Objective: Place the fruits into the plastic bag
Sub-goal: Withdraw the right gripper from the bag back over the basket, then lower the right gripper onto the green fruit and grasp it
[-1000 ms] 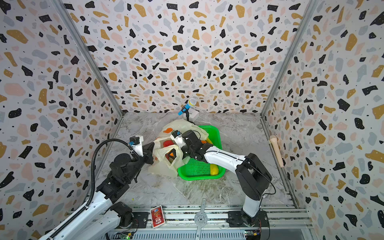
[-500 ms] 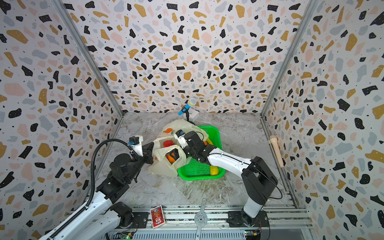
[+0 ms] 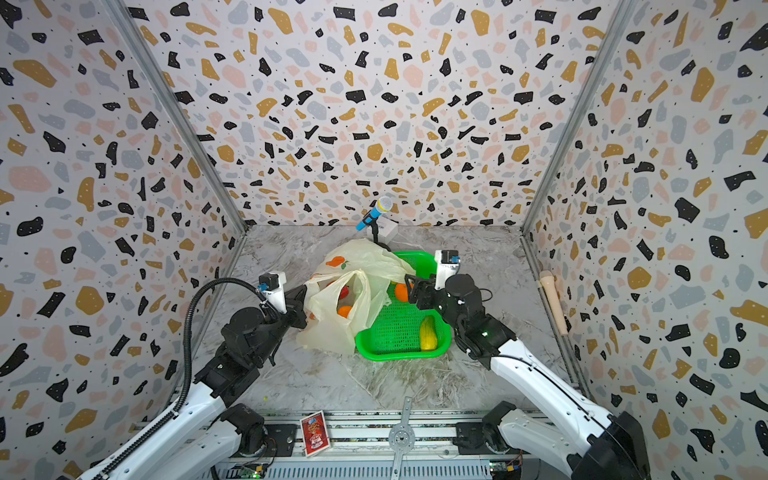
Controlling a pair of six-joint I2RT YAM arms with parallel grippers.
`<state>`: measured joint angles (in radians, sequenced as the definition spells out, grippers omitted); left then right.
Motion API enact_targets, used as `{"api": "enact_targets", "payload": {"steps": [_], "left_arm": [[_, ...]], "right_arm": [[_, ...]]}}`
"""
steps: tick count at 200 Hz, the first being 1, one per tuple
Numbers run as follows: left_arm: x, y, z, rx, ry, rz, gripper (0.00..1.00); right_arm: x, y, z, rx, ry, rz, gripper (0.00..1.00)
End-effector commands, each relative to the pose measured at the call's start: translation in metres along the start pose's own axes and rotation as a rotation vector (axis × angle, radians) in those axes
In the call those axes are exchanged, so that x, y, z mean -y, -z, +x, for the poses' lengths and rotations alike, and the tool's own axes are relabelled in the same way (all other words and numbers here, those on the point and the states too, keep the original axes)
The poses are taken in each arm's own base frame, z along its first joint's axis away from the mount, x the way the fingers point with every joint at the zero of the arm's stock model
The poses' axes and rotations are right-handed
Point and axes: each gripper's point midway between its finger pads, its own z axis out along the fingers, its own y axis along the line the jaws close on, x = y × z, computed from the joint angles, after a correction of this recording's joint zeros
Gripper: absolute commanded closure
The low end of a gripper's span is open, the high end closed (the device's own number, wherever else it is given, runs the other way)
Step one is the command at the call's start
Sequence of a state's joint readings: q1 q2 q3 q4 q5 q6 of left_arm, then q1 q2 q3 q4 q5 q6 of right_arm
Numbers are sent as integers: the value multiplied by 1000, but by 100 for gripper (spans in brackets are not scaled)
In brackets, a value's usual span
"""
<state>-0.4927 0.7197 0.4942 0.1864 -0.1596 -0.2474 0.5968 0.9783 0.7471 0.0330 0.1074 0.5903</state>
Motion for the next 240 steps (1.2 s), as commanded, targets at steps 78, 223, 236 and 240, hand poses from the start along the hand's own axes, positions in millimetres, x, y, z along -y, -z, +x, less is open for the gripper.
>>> {"api": "enact_targets", "payload": {"steps": [78,223,236,240], "left_arm": [[-1,-1,-7,42,11,-2,100],[-1,1,-11,55,-7,-2,100],[-1,1,-10,52,-8,-3,100],[-1,1,-10,51,-7,-3,100]], "right_arm": [[80,-41,124,-554,151,459,21],[68,-60,188,-798,179,417,29],[66,-63,189,-799,181,405,31],[66,-64,189,-797,182,404,32]]}}
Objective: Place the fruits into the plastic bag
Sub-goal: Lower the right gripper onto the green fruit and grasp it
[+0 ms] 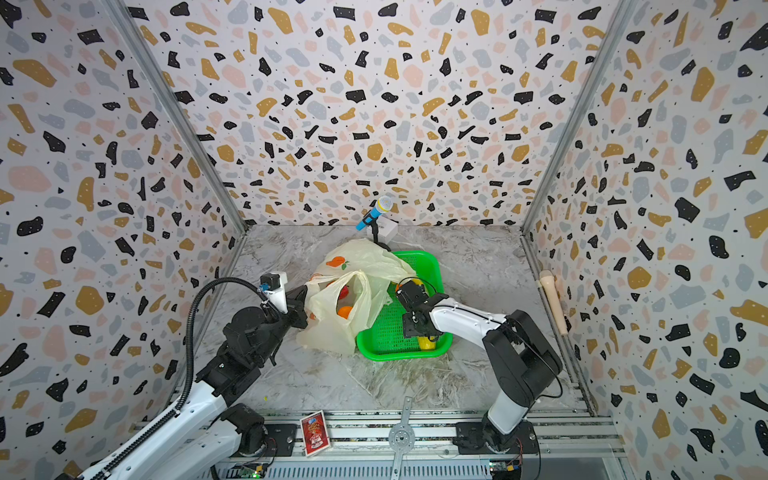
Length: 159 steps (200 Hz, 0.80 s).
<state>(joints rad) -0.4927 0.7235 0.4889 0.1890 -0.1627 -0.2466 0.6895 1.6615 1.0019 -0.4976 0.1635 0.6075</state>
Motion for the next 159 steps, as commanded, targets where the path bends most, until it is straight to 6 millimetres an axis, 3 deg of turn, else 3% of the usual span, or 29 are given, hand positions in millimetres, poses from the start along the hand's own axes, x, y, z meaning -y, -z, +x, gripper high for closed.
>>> {"api": "enact_targets", "payload": {"steps": [1,44,78,114,159], "left_arm": [[0,2,-13,57,-5,1,100],[1,2,-14,60,3,4,100],[1,2,-14,59,3,4,100],[1,2,-13,59,7,8,100],[1,2,-13,58,3,8,100]], "right_arm": [[-16,7,-12,27,22,-58,32],[-26,12,-20,78,36,-125,54],[-34,31,-30,156,26,-207,67],[-36,76,-51,312,24,-281,73],[-37,150,-72,536,1,-433,75]]}}
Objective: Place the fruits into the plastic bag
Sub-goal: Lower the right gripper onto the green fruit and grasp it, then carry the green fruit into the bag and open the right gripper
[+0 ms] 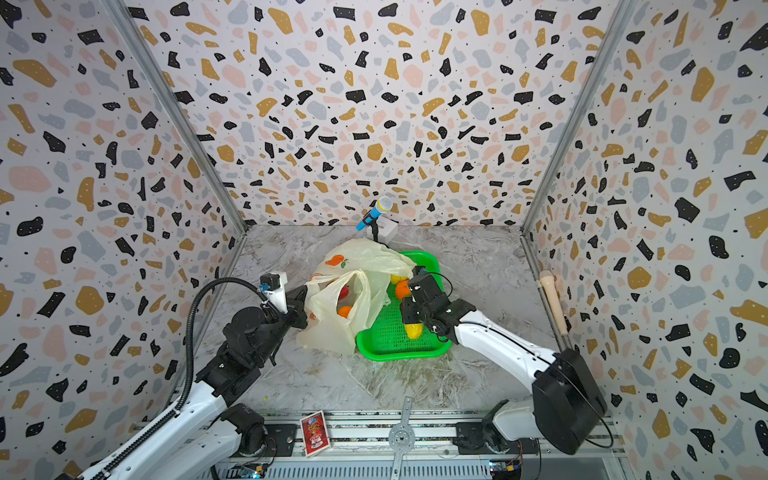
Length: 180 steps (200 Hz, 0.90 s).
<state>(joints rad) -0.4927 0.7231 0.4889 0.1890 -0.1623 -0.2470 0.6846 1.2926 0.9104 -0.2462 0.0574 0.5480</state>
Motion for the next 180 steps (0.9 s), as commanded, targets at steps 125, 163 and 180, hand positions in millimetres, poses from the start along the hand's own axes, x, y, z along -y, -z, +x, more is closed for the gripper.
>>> {"api": "enact_targets", "payload": {"steps": [125,163,180], "left_arm": [[2,7,-12,68,8,19,100],[2,8,-12,70,-2,25,100],[2,8,-12,70,-9,23,100]], "right_arm": [[-112,26,-116,280,203,-461,74],[-153,20,-100,263,273,-592,74],[-172,23,-85,225,304,-662,74]]}}
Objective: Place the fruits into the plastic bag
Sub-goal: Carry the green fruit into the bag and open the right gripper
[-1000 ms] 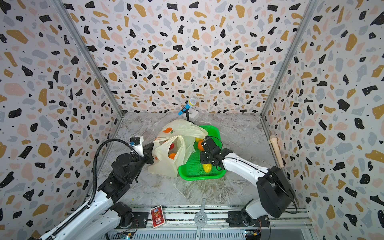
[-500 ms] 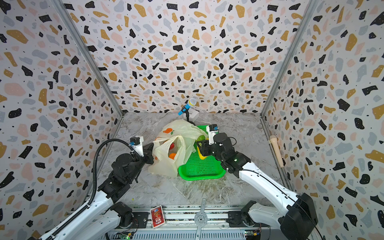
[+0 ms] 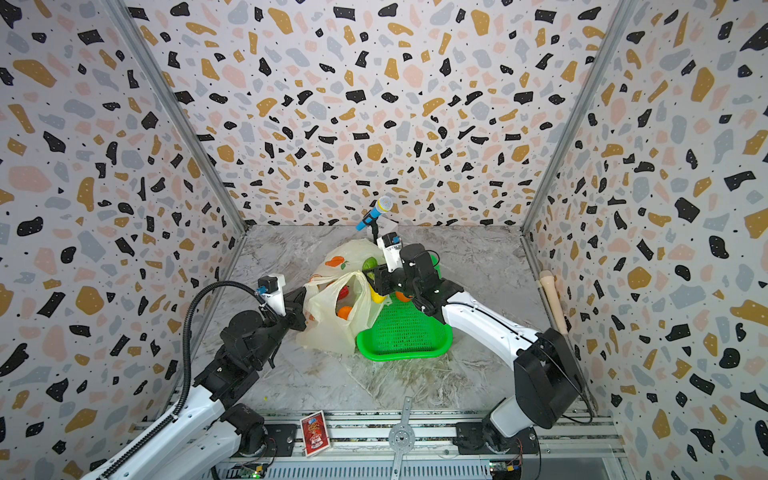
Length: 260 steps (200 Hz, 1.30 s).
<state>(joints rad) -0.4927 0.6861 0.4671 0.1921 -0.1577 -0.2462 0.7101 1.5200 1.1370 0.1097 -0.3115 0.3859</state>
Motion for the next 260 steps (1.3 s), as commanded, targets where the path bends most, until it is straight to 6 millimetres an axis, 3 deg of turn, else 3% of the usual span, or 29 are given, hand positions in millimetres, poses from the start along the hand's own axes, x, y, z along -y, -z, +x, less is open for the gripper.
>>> {"api": "enact_targets", "payload": {"steps": [1,34,55,81,128,184,207,232,260], "left_arm": [[2,2,-11,54,-11,14,100],[2,2,-9,49,-15,14,100],[3,2,-9,47,-15,19,100],[4,2,-11,52,-24,23,100],[5,4,-18,68,-30,27,100],[2,3,-16,54,-38,7,100],[0,3,-17,55,-39,-6,100],[-2,2,-17,57,-41,-19,100],[-2,1,-16,51,-46,-20,100]], "right_arm": [[-52,4,-20,48,86,-173,74],[-73,-13,11,-36,67,-251,73],[-69,-27,27,-84,19,-256,73],[-64,-46,31,-112,-5,-247,72],[-27,-87,25,-134,-17,-84,70],[41,-127,45,-203,-14,95,66],[45,-124,49,-192,-49,124,61],[32,-110,48,-133,-40,115,47],[29,-96,49,-109,-29,142,32]]}}
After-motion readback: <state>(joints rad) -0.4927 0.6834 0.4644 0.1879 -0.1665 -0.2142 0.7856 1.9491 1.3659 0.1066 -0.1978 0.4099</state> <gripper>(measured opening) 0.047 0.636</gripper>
